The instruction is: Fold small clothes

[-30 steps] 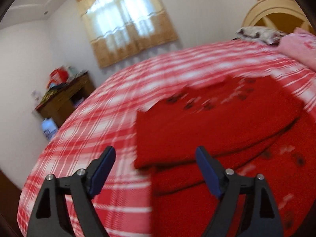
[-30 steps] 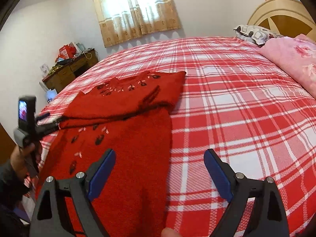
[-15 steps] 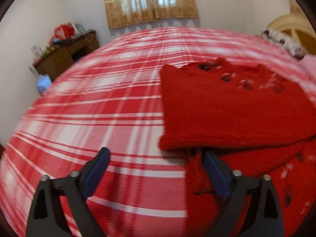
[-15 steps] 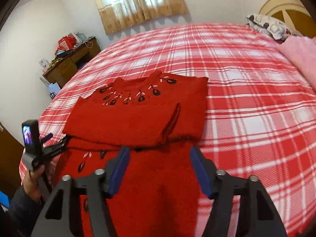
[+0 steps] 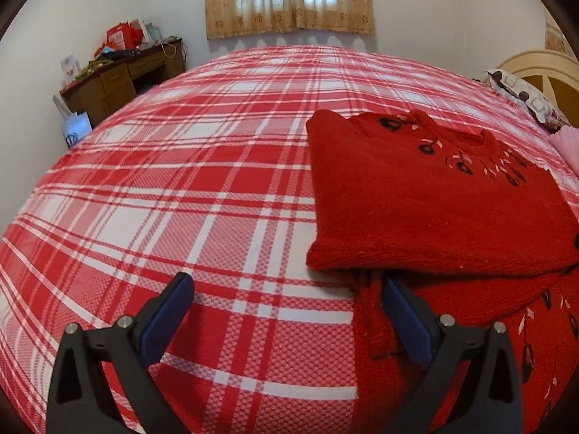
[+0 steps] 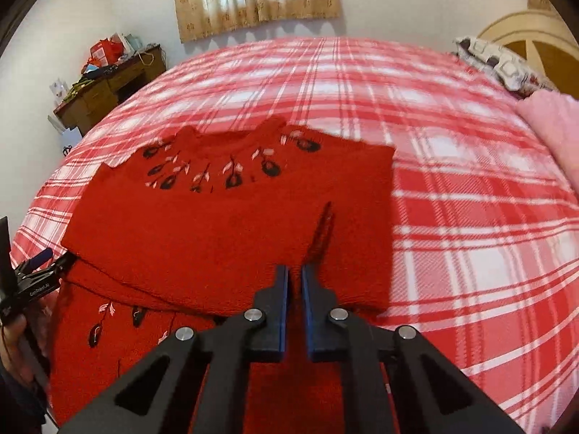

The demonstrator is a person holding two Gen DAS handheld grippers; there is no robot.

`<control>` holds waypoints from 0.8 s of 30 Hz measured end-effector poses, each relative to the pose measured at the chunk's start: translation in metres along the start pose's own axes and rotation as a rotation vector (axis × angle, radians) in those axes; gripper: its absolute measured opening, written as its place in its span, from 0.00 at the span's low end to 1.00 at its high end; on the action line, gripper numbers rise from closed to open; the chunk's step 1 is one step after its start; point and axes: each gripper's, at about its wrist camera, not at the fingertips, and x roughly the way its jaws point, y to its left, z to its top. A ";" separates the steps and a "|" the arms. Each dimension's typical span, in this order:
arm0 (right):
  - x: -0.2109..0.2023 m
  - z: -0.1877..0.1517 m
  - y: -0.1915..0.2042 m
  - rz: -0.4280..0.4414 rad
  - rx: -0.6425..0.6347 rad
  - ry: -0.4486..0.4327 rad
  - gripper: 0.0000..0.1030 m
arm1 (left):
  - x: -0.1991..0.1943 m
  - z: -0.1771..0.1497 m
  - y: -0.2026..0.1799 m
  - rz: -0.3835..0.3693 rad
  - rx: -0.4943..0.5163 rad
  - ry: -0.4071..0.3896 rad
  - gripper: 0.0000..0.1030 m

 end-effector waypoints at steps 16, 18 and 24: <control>0.006 -0.015 -0.033 -0.130 0.040 -0.009 0.02 | 0.003 -0.001 0.008 -0.042 -0.045 0.018 1.00; 0.008 -0.016 -0.034 -0.138 0.038 -0.004 0.02 | 0.003 -0.001 0.008 -0.044 -0.048 0.019 1.00; 0.006 -0.018 -0.044 -0.158 0.037 -0.006 0.00 | 0.002 -0.001 0.007 -0.035 -0.041 0.013 1.00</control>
